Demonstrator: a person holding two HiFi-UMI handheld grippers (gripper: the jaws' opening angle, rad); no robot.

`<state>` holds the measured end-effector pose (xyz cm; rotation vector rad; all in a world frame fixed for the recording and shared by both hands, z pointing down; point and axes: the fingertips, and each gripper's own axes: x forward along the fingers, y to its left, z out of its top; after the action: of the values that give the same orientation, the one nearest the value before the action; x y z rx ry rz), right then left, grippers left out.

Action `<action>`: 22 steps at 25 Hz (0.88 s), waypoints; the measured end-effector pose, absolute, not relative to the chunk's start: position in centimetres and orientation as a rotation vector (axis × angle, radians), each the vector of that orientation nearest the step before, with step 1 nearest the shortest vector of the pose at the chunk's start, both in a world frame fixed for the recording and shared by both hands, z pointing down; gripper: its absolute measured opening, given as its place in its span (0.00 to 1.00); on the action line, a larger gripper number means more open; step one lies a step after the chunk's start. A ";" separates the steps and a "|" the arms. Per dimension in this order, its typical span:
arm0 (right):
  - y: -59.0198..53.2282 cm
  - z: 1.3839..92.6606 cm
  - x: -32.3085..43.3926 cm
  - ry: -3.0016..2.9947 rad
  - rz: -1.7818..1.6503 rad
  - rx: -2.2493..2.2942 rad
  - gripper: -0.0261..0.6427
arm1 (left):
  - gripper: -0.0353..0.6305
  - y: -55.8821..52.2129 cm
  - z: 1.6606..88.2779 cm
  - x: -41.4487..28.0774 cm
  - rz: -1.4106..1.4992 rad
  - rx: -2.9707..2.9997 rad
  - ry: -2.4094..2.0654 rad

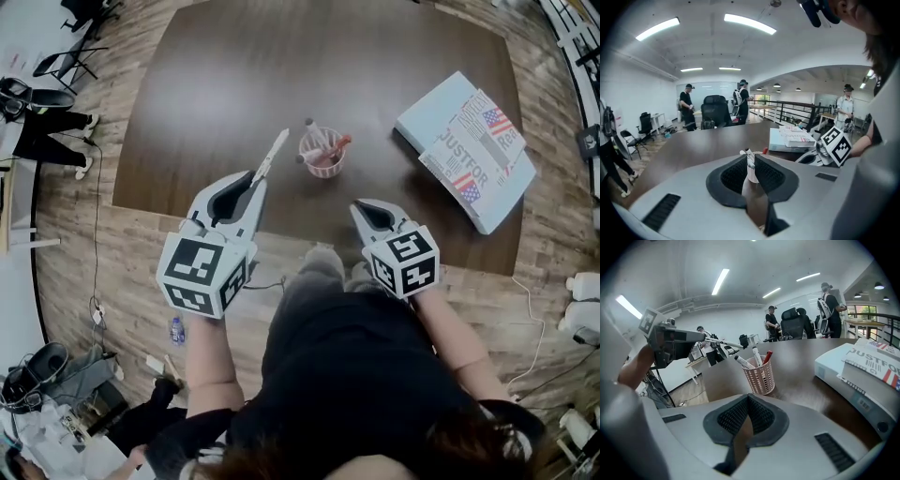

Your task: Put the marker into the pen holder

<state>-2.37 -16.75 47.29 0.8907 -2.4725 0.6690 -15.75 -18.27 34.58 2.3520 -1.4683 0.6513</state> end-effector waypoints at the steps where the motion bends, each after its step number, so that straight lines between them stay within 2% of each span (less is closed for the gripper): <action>1: -16.8 47.2 -2.2 -2.472 0.669 0.899 0.06 | 0.15 -18.4 34.4 -15.1 0.669 2.376 -1.422; 9: -16.8 47.3 -1.1 -2.443 0.686 0.972 0.06 | 0.15 -19.0 35.7 -12.5 0.847 2.408 -1.157; 22: -17.6 47.9 0.5 -2.410 0.738 1.053 0.07 | 0.15 -22.3 39.4 -11.6 0.992 2.350 -1.020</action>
<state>0.46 -17.60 47.88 1.0529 -2.4103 0.7383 -11.55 -22.30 39.35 2.3497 -1.0203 0.9923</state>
